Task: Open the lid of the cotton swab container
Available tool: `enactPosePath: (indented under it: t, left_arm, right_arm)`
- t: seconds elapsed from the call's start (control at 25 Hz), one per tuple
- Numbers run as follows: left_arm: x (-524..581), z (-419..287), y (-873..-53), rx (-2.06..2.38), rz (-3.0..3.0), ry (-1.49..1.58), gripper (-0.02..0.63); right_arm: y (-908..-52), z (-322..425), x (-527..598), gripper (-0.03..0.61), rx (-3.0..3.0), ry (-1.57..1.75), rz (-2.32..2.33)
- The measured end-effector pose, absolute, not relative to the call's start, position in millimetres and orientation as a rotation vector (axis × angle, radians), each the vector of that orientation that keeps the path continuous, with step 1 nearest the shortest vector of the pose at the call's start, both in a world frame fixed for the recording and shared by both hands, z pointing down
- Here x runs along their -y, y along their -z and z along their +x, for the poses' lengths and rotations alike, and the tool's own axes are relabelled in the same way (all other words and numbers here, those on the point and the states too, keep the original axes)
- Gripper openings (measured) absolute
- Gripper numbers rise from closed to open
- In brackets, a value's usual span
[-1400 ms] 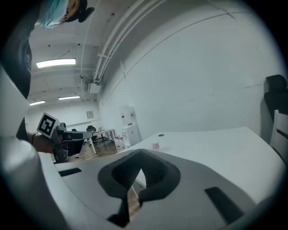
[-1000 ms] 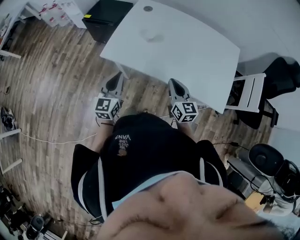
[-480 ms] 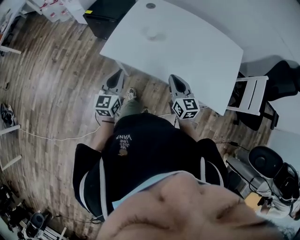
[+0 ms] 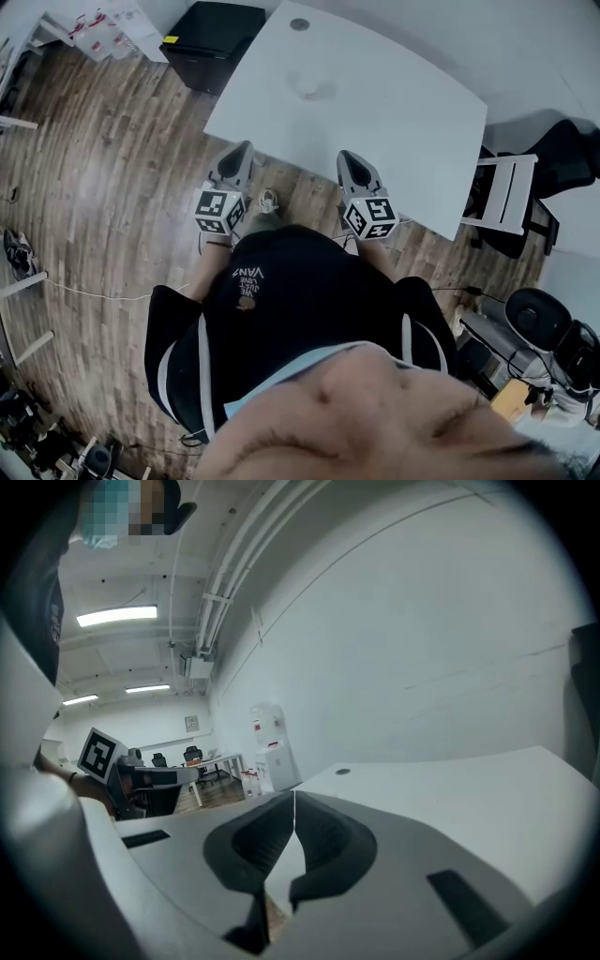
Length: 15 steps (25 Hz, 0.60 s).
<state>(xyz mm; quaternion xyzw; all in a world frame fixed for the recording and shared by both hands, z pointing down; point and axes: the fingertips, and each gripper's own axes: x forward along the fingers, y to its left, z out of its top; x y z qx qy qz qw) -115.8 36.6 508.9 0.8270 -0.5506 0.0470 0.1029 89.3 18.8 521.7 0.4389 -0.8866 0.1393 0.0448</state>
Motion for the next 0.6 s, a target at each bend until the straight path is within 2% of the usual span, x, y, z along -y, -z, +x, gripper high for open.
enactPosePath:
  t: [0.6]
  left_arm:
    - [47, -158, -511, 1.435, 2.583, -0.181, 0.018]
  right_arm:
    - [-518, 36, 42, 0.012, 2.634, -0.416, 1.521]
